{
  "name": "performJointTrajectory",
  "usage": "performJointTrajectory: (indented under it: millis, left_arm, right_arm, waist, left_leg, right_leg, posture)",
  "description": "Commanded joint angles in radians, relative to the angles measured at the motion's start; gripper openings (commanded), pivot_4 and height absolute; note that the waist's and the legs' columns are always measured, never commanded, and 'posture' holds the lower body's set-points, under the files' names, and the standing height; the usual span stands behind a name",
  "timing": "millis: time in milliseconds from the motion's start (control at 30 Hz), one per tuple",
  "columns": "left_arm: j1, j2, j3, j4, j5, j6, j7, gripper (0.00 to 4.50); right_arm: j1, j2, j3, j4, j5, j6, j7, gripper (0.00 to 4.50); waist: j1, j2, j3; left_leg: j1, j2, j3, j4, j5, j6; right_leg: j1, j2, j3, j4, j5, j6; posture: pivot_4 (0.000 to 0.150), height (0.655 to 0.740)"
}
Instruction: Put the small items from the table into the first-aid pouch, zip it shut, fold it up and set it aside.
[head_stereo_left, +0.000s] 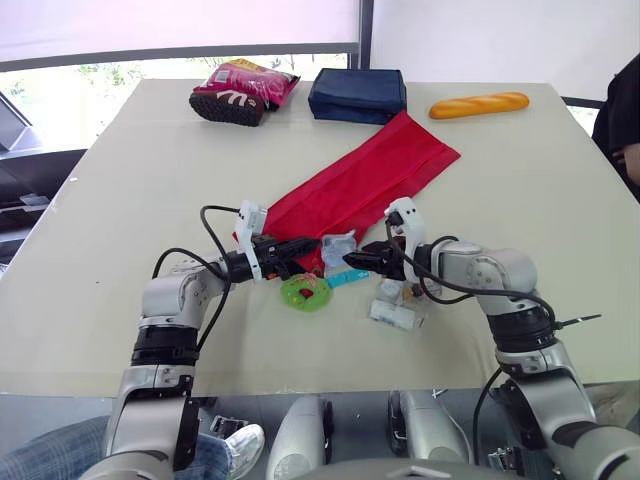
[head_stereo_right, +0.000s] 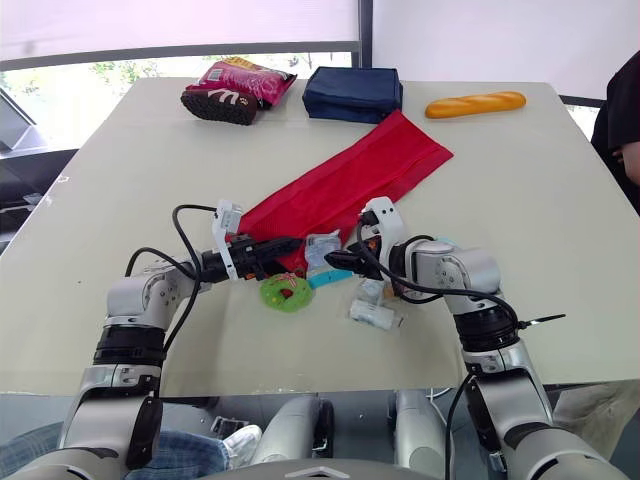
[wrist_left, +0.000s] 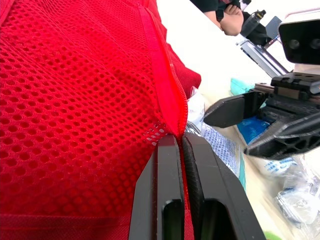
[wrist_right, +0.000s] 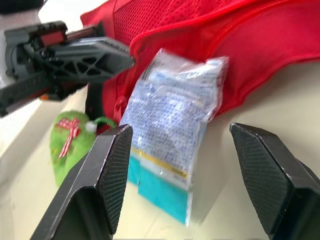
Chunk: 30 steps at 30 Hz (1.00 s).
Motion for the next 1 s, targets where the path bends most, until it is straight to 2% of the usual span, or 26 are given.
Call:
performJointTrajectory:
  millis: [33, 233, 433, 567, 700, 1000]
  left_arm:
    - [-0.015, 0.003, 0.0, -0.02, -0.007, -0.019, -0.015, 0.0]
    - [-0.011, 0.0, -0.005, -0.021, -0.002, -0.023, -0.017, 0.0]
    - [-0.007, -0.006, -0.006, -0.032, -0.003, -0.02, -0.015, 0.0]
    - [-0.003, -0.007, -0.006, -0.039, -0.004, -0.016, -0.012, 0.0]
    - [-0.001, -0.005, -0.006, -0.042, -0.005, -0.013, -0.01, 0.0]
    - [-0.002, -0.003, -0.01, -0.041, -0.003, -0.022, -0.02, 0.0]
  right_arm:
    - [0.007, -0.018, 0.005, -0.057, 0.007, 0.021, 0.013, 3.35]
    - [0.015, -0.027, 0.036, -0.105, 0.009, 0.07, 0.01, 3.35]
    - [0.015, 0.031, 0.079, -0.116, -0.032, 0.067, -0.046, 3.35]
    - [0.022, 0.03, 0.092, -0.125, -0.054, 0.045, -0.052, 2.2]
    - [0.02, 0.035, 0.06, -0.129, -0.046, 0.04, -0.052, 0.08]
    - [-0.003, 0.011, 0.032, -0.123, -0.02, 0.045, -0.004, 0.03]
  waist:
    - [0.001, 0.0, 0.0]
    - [0.001, 0.0, 0.0]
    - [0.001, 0.0, 0.0]
    - [0.001, 0.0, 0.0]
    - [0.003, 0.0, 0.0]
    - [0.004, 0.0, 0.0]
  left_leg:
    - [0.0, 0.0, 0.0, 0.0, 0.0, 0.0]
    - [0.0, 0.0, 0.0, 0.0, 0.0, 0.0]
    - [0.0, 0.0, 0.0, 0.0, 0.0, 0.0]
    - [0.0, 0.0, 0.0, 0.0, 0.0, 0.0]
    - [0.0, 0.0, 0.0, 0.0, 0.0, 0.0]
    - [0.0, 0.0, 0.0, 0.0, 0.0, 0.0]
  right_leg:
    - [0.0, 0.0, 0.0, 0.0, 0.0, 0.0]
    - [0.0, 0.0, 0.0, -0.001, 0.0, 0.0]
    - [0.0, 0.0, 0.0, 0.0, 0.0, 0.0]
    - [0.0, 0.0, 0.0, 0.0, 0.0, 0.0]
    - [0.0, 0.0, 0.0, -0.001, 0.0, 0.0]
    - [0.0, 0.0, 0.0, -0.001, 0.0, 0.0]
  posture:
    - [0.15, 0.7164]
    - [0.15, 0.7164]
    - [0.15, 0.7164]
    - [0.15, 0.7164]
    - [0.15, 0.7164]
    - [0.15, 0.7164]
